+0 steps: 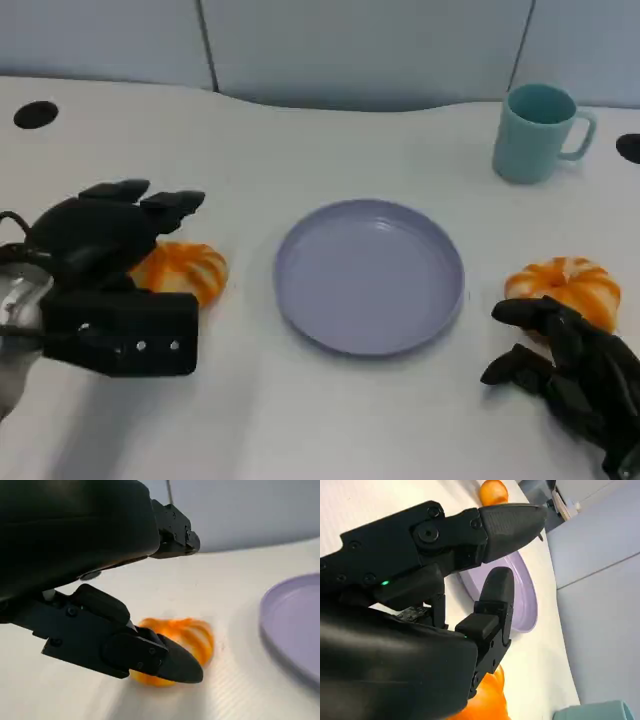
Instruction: Grasp the bread from the table and place it into the plate.
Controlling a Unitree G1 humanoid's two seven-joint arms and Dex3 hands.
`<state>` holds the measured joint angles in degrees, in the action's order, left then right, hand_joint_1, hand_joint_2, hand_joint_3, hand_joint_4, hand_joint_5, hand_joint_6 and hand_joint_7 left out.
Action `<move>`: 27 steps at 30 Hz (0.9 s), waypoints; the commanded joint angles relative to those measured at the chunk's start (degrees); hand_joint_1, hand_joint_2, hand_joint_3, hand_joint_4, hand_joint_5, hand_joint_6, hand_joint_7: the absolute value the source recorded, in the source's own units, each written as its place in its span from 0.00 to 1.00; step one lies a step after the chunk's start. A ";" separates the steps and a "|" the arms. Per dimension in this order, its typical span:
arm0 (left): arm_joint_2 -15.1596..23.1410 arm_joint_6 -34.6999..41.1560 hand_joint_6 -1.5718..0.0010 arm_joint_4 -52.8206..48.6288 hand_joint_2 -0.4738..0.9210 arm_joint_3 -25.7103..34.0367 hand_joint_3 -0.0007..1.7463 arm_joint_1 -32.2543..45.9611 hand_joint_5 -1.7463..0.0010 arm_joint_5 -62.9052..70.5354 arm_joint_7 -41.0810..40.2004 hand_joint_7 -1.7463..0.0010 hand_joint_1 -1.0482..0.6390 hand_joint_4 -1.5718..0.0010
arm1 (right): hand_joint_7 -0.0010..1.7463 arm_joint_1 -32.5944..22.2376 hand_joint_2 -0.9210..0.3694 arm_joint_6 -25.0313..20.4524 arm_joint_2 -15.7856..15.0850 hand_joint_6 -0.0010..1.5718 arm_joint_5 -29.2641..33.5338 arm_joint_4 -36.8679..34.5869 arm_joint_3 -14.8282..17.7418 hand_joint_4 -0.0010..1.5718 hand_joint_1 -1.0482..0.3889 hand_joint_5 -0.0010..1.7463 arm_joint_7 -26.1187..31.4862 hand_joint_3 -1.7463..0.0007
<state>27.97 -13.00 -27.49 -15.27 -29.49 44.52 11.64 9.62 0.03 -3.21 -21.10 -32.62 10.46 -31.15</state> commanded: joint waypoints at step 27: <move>-14.51 6.83 0.91 -48.52 0.98 -15.55 0.00 -25.37 0.99 -0.36 -5.71 0.99 0.23 0.98 | 0.60 -3.66 0.00 -3.03 -1.92 0.34 -0.54 3.48 0.47 0.36 0.45 0.81 0.04 0.85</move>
<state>13.43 -6.98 -75.01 -30.10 -54.10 44.31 5.76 7.70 -2.01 -3.96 -21.91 -29.47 10.59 -31.07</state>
